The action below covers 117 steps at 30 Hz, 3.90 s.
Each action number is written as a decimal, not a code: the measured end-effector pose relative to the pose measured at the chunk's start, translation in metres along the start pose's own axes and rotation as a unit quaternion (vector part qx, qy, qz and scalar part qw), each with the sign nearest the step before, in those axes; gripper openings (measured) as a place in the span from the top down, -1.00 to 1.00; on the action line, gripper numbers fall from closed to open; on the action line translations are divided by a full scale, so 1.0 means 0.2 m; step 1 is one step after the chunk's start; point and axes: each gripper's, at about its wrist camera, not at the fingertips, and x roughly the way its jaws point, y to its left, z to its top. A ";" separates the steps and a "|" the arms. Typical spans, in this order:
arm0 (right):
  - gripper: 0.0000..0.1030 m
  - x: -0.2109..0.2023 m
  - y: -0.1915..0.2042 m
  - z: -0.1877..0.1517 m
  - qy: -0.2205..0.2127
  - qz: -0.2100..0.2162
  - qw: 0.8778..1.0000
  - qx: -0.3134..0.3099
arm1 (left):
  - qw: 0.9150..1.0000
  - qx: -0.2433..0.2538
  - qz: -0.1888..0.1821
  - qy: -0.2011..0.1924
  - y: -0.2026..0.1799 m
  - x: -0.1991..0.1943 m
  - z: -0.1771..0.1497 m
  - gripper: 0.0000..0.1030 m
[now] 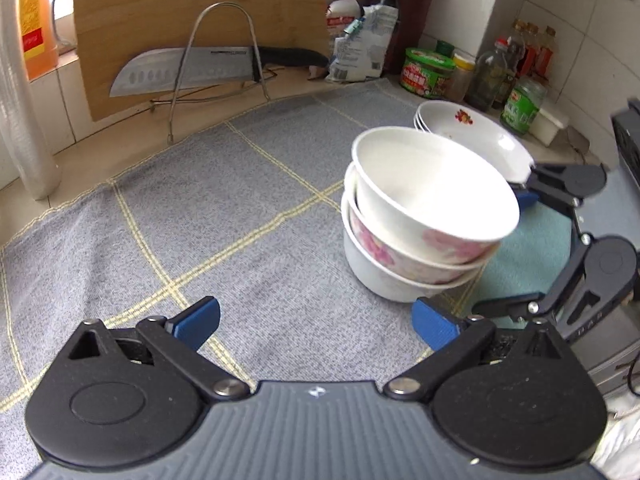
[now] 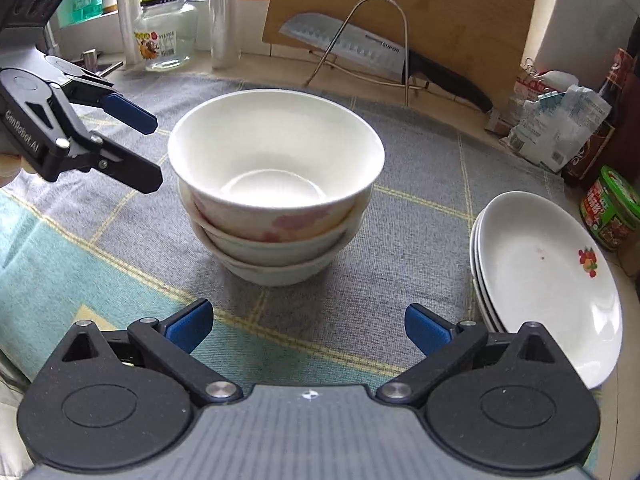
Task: Organize plates and bowls
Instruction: 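Grip the three-bowl stack from opposite sides with both grippers, then lift and carry the bowl stack with both grippers over the plate stack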
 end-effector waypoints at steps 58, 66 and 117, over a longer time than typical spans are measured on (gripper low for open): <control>-0.62 0.21 -0.13 0.26 0.006 0.182 0.948 -0.261 | 0.942 0.299 -0.145 0.041 -0.17 0.34 0.18 -0.47; -0.61 0.20 -0.11 0.26 0.008 0.177 0.950 -0.255 | 0.940 0.309 -0.137 0.051 -0.19 0.34 0.20 -0.47; -0.61 -0.15 -0.95 0.07 0.005 0.119 0.968 -0.221 | 0.922 0.358 -0.145 0.028 -0.74 0.75 0.77 -0.46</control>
